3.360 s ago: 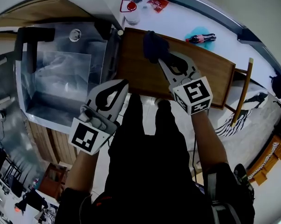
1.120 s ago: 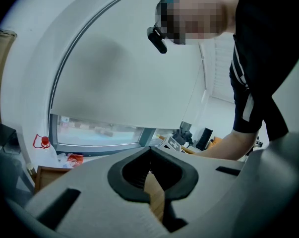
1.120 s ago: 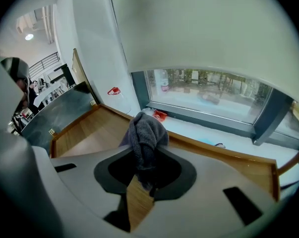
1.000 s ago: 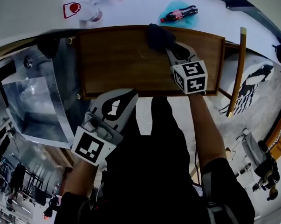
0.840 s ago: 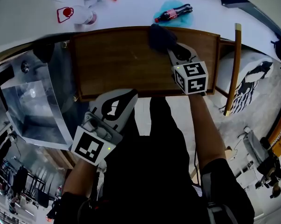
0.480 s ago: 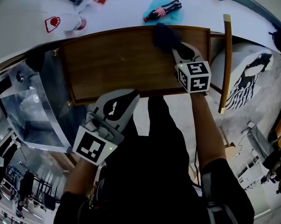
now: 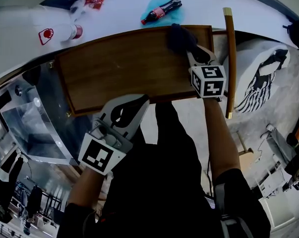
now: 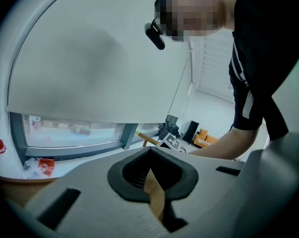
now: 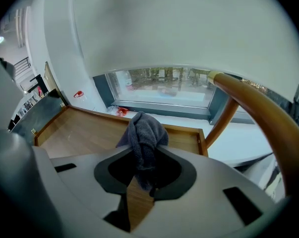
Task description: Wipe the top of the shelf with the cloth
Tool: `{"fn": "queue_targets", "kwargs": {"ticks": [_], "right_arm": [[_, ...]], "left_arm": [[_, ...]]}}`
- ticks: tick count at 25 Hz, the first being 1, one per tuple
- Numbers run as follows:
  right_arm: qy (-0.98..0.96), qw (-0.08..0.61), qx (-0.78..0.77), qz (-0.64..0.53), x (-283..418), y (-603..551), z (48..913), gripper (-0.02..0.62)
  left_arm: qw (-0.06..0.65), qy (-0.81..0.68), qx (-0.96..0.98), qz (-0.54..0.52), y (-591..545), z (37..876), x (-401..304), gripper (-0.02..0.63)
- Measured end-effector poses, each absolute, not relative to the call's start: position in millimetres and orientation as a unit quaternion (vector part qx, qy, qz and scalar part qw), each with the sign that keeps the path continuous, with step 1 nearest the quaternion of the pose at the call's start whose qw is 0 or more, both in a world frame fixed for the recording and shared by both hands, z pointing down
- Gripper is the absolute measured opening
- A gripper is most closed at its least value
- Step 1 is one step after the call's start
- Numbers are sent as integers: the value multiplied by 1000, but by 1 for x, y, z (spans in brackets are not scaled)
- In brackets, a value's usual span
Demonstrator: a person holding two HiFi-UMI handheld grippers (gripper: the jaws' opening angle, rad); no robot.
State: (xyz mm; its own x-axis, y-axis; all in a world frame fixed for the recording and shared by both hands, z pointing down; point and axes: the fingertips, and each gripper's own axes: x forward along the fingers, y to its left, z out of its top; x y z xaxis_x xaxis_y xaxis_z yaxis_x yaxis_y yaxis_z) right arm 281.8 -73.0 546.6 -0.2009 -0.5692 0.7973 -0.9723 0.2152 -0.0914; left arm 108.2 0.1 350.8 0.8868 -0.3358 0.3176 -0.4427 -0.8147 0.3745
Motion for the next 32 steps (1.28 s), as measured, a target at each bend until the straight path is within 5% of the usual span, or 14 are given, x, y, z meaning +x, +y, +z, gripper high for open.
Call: {"fn": "queue_targets", "kwargs": {"ticks": [18, 32], "right_arm": [[-702, 335, 557, 292, 300, -62, 525, 83], [-805, 308, 440, 251, 98, -73, 473, 83]], "left_arm": [[220, -203, 947, 118, 8, 345, 120, 18], [219, -296, 925, 97, 16, 332, -10, 18]]}}
